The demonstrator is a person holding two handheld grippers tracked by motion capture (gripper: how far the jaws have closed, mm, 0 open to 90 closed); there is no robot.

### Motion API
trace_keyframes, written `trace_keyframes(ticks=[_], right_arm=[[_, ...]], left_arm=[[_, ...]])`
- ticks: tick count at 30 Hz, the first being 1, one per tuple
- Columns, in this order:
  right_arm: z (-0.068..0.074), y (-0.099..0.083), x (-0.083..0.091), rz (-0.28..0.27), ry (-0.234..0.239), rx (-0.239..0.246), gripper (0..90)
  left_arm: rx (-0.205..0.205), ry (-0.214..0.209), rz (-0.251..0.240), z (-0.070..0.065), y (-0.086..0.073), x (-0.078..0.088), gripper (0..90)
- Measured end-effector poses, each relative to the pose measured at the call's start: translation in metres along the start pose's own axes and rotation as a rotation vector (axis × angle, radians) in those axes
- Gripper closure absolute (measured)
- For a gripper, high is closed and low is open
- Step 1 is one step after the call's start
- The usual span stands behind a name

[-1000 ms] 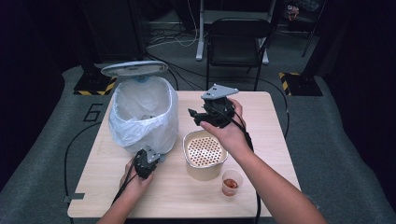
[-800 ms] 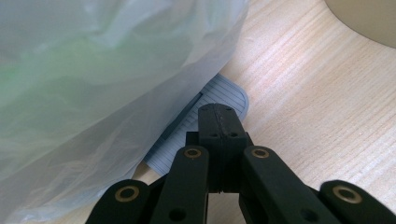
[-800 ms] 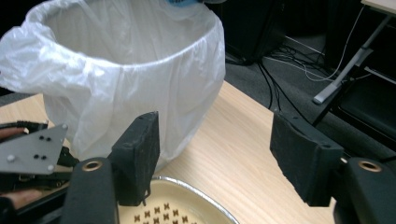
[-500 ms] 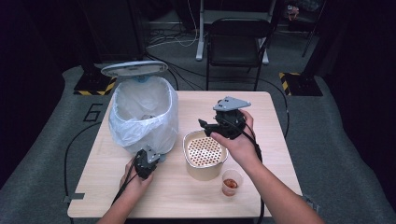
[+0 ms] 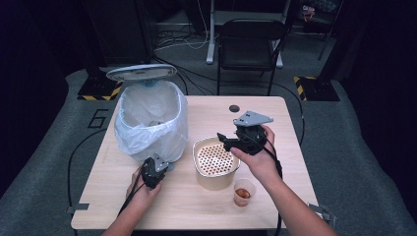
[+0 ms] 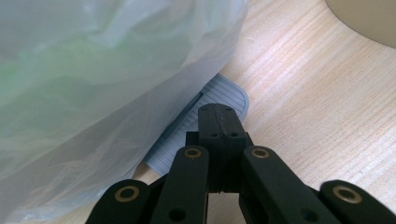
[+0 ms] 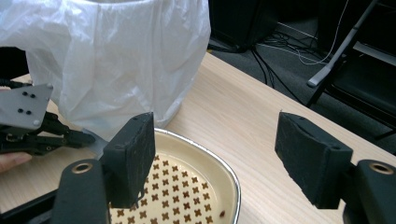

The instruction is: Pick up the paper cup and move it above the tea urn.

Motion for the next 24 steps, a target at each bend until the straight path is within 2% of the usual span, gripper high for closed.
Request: trace_keyframes(ticks=[8, 9, 17, 24], right_arm=[[-0.002, -0.019, 0.008, -0.006, -0.001, -0.04, 27.1], [-0.003, -0.023, 0.009, -0.014, -0.007, -0.029, 26.4], [0.002, -0.053, 0.023, -0.018, -0.012, -0.058, 22.9], [0.009, -0.082, 0.037, -0.01, 0.004, -0.077, 18.2]], left_arm=[[0.003, 0.011, -0.004, -0.001, 0.0, 0.0, 90.0], [0.0, 0.007, -0.001, -0.001, 0.0, 0.0, 90.0], [0.0, 0.006, 0.005, -0.001, 0.0, 0.0, 90.0], [0.001, 0.014, -0.001, -0.001, 0.0, 0.0, 90.0]])
Point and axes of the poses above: each handheld gripper's, and its own axes: x roughly backward along the jaws, y roughly out of its top, z roughly to its left, the point moved 2 cm from there along -x, roughly forward along the jaws, and after that the axes turned 10 degrees about -z, right-handed, at the moved point
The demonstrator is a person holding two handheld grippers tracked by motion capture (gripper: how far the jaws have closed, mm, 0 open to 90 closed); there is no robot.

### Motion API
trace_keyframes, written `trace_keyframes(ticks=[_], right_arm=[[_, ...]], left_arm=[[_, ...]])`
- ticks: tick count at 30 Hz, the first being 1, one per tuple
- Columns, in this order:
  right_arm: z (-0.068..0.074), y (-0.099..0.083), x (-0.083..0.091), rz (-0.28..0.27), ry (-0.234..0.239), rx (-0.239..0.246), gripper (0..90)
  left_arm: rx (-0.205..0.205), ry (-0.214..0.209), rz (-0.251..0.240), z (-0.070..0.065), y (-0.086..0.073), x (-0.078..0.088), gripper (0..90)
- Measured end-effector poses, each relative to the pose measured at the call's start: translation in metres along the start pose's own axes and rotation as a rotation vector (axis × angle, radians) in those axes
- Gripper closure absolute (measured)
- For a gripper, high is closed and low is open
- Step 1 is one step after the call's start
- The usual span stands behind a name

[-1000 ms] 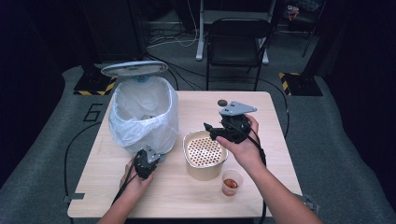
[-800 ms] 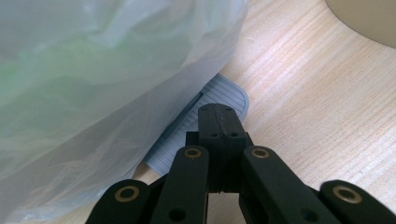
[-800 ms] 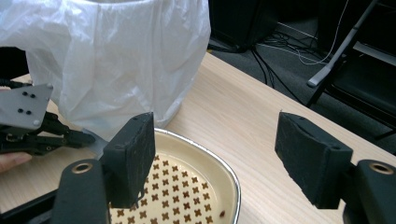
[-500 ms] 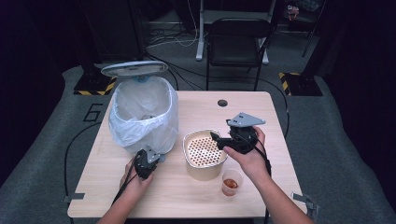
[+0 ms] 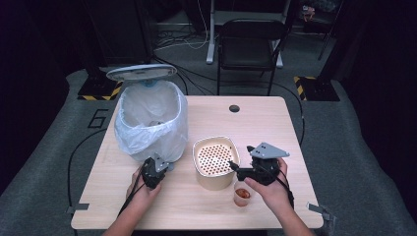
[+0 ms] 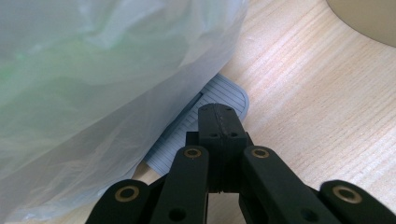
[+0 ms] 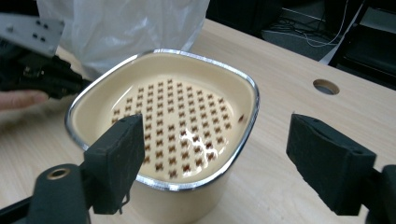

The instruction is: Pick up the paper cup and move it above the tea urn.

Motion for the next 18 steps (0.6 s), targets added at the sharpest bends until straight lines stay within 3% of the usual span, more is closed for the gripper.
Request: trace_keyframes(ticks=[4, 12, 18], right_arm=[[0.005, -0.015, 0.008, 0.009, 0.001, 0.036, 15.4], [0.018, -0.052, 0.013, 0.037, 0.054, 0.015, 14.2], [0.021, -0.066, 0.014, 0.043, 0.056, 0.002, 13.8]], left_arm=[[0.001, -0.001, 0.0, 0.0, 0.0, 0.0, 90.0], [0.003, 0.004, 0.001, 0.0, 0.0, 0.0, 90.0], [0.003, -0.003, 0.005, 0.0, 0.0, 0.001, 90.0]])
Point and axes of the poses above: each handheld gripper's, and its own axes: x roughly backward along the jaws, y roughly out of its top, z roughly to its left, the point moved 2 cm from there along -x, roughly forward along the jaws, and after that the axes turned 10 degrees about -z, right-handed, at the moved point
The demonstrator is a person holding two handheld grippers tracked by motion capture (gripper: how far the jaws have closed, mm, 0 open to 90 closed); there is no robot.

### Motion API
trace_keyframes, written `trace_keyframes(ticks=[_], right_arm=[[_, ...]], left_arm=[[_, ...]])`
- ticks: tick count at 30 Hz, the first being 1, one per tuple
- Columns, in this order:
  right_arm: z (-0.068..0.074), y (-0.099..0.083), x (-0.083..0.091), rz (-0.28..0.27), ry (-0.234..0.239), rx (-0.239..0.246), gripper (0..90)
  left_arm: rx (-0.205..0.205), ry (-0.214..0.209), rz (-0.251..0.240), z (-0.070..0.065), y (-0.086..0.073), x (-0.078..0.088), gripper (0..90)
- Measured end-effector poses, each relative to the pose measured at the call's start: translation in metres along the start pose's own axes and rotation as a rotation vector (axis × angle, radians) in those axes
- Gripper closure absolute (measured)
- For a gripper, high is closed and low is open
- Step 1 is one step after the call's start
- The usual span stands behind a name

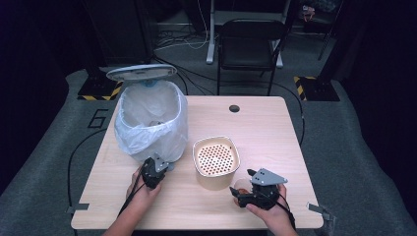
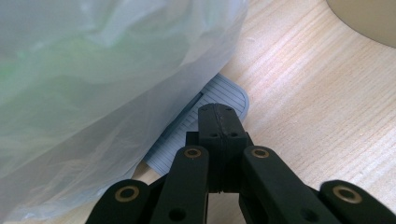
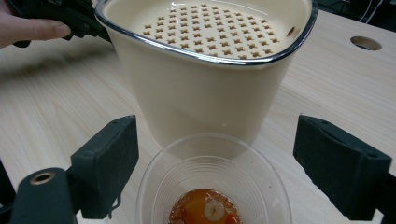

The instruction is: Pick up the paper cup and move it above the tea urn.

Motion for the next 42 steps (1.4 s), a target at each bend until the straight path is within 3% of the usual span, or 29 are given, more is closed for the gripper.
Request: trace_keyframes(ticks=[13, 20, 24, 26, 41, 42], right_arm=[[-0.003, -0.027, -0.003, 0.007, 0.003, -0.036, 14.9], [0.002, -0.034, -0.008, 0.044, 0.018, 0.003, 18.8], [0.002, -0.036, -0.009, 0.044, 0.009, -0.013, 22.3], [0.001, -0.038, -0.01, 0.048, 0.018, 0.001, 25.7], [-0.006, -0.031, -0.006, 0.032, 0.029, -0.018, 28.4], [-0.007, -0.03, -0.005, 0.029, 0.025, -0.022, 32.3]], left_arm=[[0.001, -0.006, -0.006, 0.001, 0.0, 0.0, 90.0], [0.003, -0.004, -0.014, 0.0, -0.001, -0.001, 90.0], [0.003, -0.004, -0.014, 0.0, -0.001, -0.001, 90.0], [0.001, -0.001, -0.01, 0.0, -0.001, 0.0, 90.0], [0.0, -0.006, -0.003, 0.0, 0.0, 0.0, 90.0], [-0.001, -0.005, -0.003, 0.0, 0.0, 0.0, 90.0]])
Point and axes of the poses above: each handheld gripper's, and its own axes: x roughly backward along the jaws, y roughly out of its top, z roughly to its left, the point moved 2 cm from there along -x, roughly forward along the jaws, and after that the axes turned 10 degrees about -z, right-handed, at the moved point
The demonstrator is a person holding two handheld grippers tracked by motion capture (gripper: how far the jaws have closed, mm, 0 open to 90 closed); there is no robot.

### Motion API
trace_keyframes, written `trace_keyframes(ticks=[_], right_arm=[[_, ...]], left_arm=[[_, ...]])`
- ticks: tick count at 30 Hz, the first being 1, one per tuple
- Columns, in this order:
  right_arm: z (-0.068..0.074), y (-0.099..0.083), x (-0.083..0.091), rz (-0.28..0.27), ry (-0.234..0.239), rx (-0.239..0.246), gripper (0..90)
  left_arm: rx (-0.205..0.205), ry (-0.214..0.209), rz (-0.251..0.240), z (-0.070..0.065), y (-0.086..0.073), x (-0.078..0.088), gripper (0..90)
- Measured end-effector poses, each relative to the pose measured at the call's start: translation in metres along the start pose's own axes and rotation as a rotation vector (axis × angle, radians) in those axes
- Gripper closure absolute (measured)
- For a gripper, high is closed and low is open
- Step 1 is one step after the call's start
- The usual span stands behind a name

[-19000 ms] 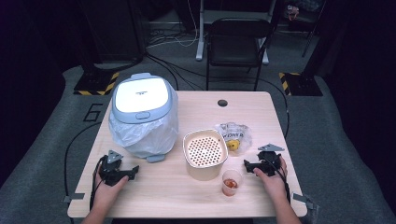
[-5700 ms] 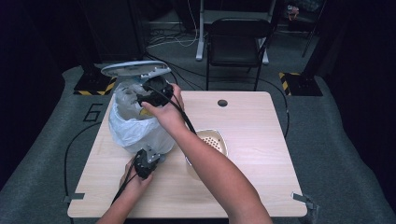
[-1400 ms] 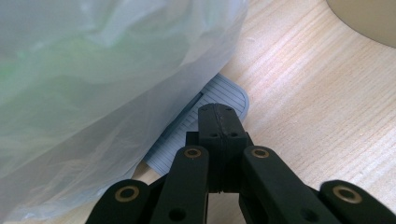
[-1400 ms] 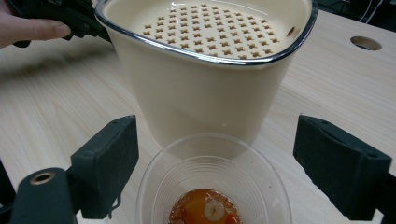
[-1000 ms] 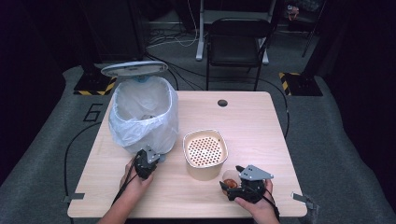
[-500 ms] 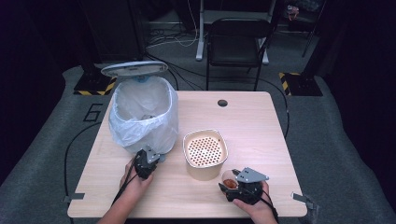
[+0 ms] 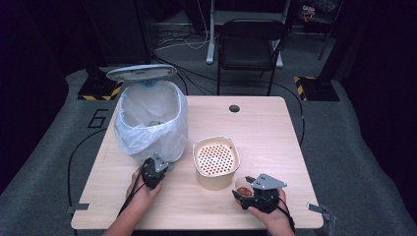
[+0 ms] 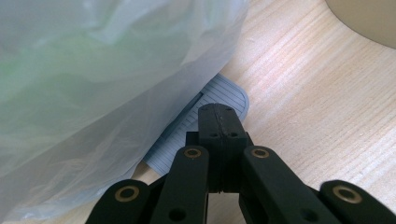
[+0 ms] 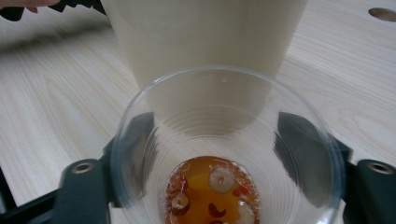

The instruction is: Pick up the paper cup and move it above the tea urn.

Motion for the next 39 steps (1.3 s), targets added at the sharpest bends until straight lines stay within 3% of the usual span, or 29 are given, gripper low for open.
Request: trace_keyframes(ticks=[13, 22, 32, 39], right_arm=[[-0.018, 0.009, 0.011, -0.003, -0.026, 0.053, 32.2], [-0.049, 0.028, 0.018, -0.027, -0.06, 0.026, 32.3], [-0.077, 0.059, 0.006, -0.035, -0.087, 0.068, 32.4], [-0.089, 0.08, -0.007, -0.038, -0.097, 0.089, 32.4]], left_arm=[[0.004, 0.013, -0.004, -0.001, 0.0, 0.0, 90.0], [0.001, 0.006, -0.007, 0.0, 0.0, 0.0, 90.0], [-0.001, 0.004, -0.002, 0.0, 0.0, 0.0, 90.0], [0.0, 0.003, -0.003, 0.0, 0.0, 0.0, 90.0]])
Point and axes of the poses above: each handheld gripper's, and its own axes: x roughly backward along the jaws, y roughly out of its top, z roughly to its left, the point moved 2 cm from there along -x, roughly forward along the jaws, and after that the axes turned 10 degrees about -z, right-handed, at the moved point
